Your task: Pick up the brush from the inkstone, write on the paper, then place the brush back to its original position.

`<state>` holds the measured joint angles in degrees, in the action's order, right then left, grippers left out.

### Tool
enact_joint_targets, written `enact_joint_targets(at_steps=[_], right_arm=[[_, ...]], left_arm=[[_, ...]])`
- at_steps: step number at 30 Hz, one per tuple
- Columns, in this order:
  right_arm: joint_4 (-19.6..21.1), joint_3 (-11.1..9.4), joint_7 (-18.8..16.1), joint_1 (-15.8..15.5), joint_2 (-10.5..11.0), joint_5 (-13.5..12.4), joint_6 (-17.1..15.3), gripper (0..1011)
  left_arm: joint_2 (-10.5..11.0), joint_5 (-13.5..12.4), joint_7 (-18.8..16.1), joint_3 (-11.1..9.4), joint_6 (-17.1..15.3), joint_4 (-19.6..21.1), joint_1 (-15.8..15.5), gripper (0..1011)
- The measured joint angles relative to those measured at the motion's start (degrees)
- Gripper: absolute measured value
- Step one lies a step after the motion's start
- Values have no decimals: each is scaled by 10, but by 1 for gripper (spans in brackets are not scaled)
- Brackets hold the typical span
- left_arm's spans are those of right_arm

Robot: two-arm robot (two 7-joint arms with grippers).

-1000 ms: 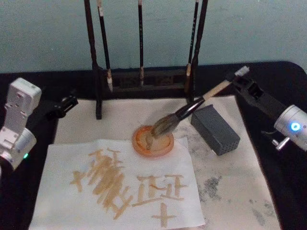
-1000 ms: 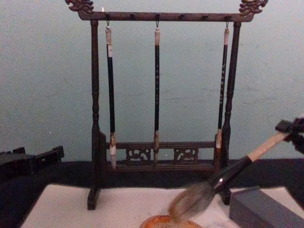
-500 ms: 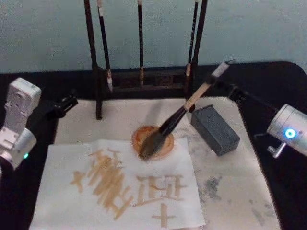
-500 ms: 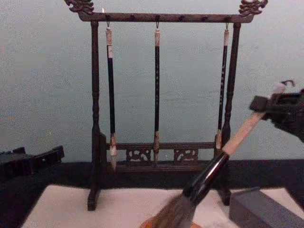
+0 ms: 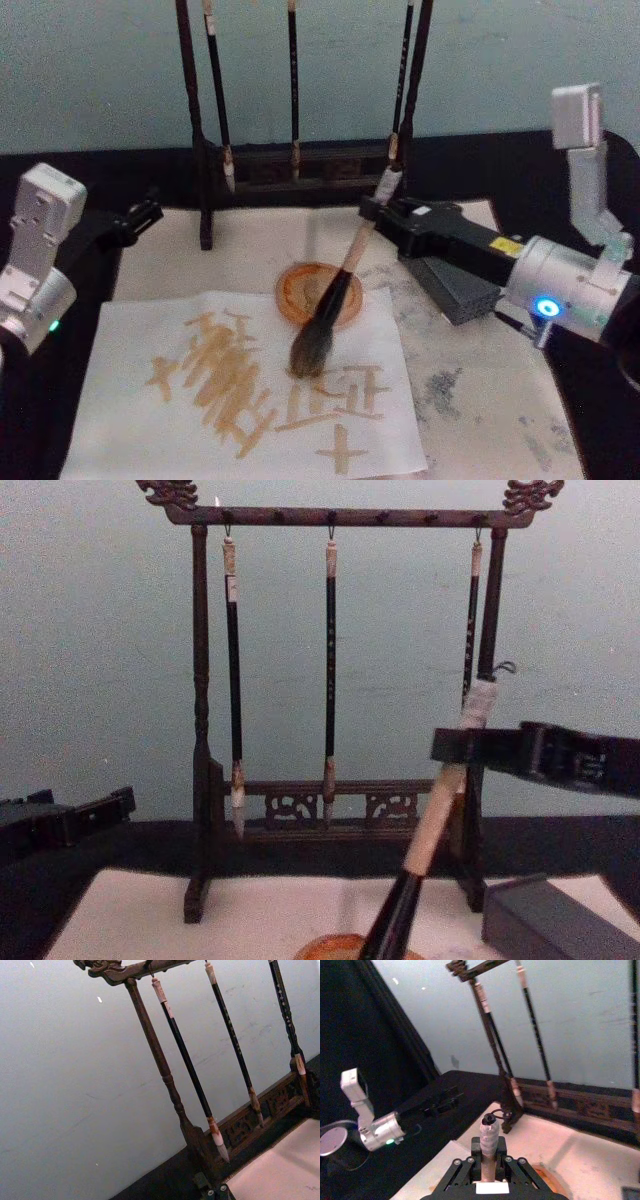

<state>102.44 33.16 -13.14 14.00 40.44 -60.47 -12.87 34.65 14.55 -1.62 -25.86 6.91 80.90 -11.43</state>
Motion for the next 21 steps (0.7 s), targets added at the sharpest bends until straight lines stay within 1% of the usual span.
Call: enact_joint_targets(at_steps=[1, 2, 5, 8, 11, 18, 21], right_arm=[[1, 2, 0, 1, -2, 4, 0, 175], [2, 7, -1, 3, -6, 12, -2, 175], [3, 13, -6, 7, -16, 23, -5, 175], [3, 17, -11, 9, -23, 29, -7, 175], [2, 24, -20, 12, -36, 38, -11, 175], [-15, 31, -30, 17, -59, 46, -21, 175], [-23, 33, -33, 18, -65, 50, -23, 175]], left_arm=[[0, 0, 0, 0, 0, 0, 0, 1002], [0, 0, 0, 0, 0, 0, 0, 1002], [0, 0, 0, 0, 0, 0, 0, 1002], [0, 0, 0, 0, 0, 0, 0, 1002], [0, 0, 0, 0, 0, 0, 0, 1000], [0, 0, 0, 0, 0, 0, 0, 1002], [0, 0, 0, 0, 0, 0, 0, 1002]])
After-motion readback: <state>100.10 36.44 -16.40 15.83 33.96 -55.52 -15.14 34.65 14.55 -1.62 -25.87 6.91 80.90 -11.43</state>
